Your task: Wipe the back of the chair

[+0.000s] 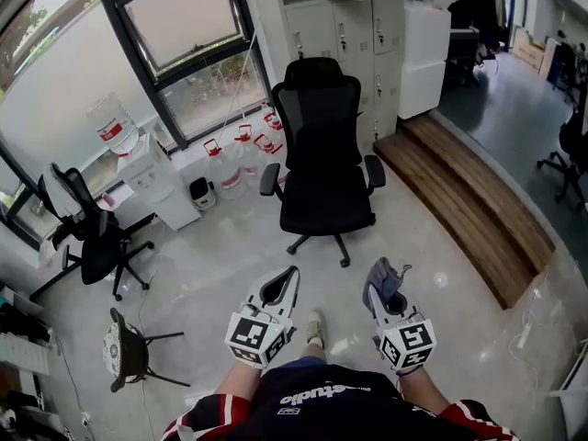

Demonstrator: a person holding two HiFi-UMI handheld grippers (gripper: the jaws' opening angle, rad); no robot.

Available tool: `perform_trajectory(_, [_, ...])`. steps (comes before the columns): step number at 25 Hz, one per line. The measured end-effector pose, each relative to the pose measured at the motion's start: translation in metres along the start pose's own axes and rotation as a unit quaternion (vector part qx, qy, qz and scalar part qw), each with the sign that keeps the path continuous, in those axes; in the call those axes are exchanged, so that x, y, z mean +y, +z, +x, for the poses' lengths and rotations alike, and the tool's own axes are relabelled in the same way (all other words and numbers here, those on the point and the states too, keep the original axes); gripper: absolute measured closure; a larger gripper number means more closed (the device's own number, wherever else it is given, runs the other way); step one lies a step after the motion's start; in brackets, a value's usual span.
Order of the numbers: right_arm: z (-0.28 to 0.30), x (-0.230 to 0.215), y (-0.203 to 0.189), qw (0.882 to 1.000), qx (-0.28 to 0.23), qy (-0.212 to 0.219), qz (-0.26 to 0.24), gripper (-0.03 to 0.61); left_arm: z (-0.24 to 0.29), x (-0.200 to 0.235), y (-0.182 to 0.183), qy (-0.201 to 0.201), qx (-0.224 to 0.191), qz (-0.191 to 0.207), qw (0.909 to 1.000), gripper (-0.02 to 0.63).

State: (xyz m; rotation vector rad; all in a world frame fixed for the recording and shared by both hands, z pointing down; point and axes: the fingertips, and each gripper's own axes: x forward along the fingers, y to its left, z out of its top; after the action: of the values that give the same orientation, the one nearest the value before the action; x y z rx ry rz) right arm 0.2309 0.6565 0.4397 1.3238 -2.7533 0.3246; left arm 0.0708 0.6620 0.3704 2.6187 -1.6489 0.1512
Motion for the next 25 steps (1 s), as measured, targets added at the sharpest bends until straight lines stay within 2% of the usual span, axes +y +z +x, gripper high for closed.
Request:
perform_trajectory(4, [0.032,-0.012,-0.004,1.0,0.015,-0.007,-0.003,0.511,0.031,0.028,-0.013,-0.003,0.0,-0.013,0.9999,0.588])
perform_trajectory(9, [0.096,-0.025,0.005,0.999,0.028,-0.009,-0.014,0.511,0.075,0.083,-0.014,0.0,-0.009,-0.021,0.9998,0.588])
perform_trajectory(20, [0.276,-0.047,0.074,0.999,0.022,-0.005,-0.04,0.509,0.175,0.245,0.021,0.011,-0.038,-0.039,0.9985,0.588])
perform_trajectory(25, [0.328,-0.053,0.095,0.999,0.017,-0.014,-0.045,0.508,0.205,0.295,0.033,0.004,-0.05,-0.043,0.9978,0.588])
